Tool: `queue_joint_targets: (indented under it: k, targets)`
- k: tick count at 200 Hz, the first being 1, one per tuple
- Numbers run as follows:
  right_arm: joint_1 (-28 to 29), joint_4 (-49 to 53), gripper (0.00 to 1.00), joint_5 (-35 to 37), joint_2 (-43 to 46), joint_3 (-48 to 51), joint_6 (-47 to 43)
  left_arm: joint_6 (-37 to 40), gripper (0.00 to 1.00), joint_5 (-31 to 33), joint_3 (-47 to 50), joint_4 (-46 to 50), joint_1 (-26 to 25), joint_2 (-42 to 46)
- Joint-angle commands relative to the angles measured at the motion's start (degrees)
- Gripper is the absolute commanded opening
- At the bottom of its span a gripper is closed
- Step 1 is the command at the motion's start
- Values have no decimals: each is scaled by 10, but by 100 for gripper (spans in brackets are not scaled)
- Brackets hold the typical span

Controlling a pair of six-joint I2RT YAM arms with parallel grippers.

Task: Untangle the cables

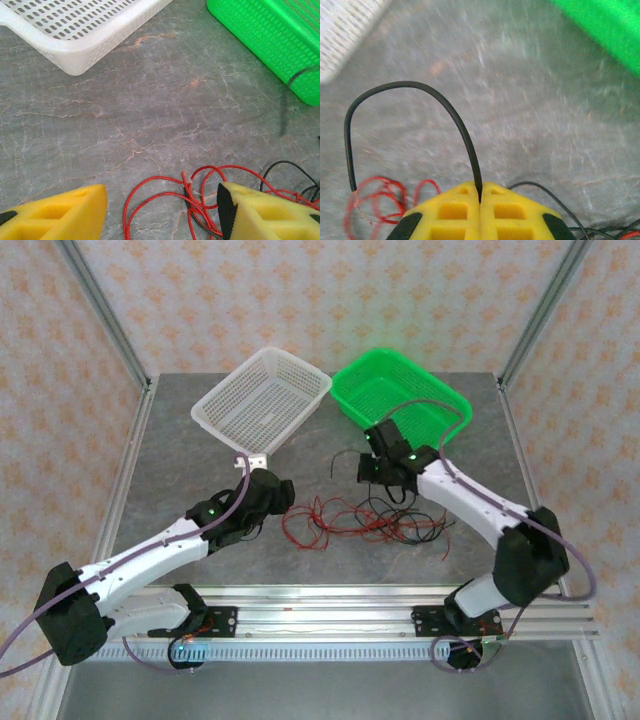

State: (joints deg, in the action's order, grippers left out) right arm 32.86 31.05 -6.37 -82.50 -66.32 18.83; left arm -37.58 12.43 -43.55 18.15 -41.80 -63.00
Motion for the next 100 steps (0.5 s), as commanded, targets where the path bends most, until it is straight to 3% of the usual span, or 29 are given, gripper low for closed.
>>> queue_joint_targets:
  k: [1, 100]
  targets:
    - [4, 40, 0, 33, 45, -44, 12, 5, 62, -6, 12, -25, 8, 9]
    - [3, 28, 0, 51, 89, -249, 32, 5, 62, -44, 51, -82, 8, 8]
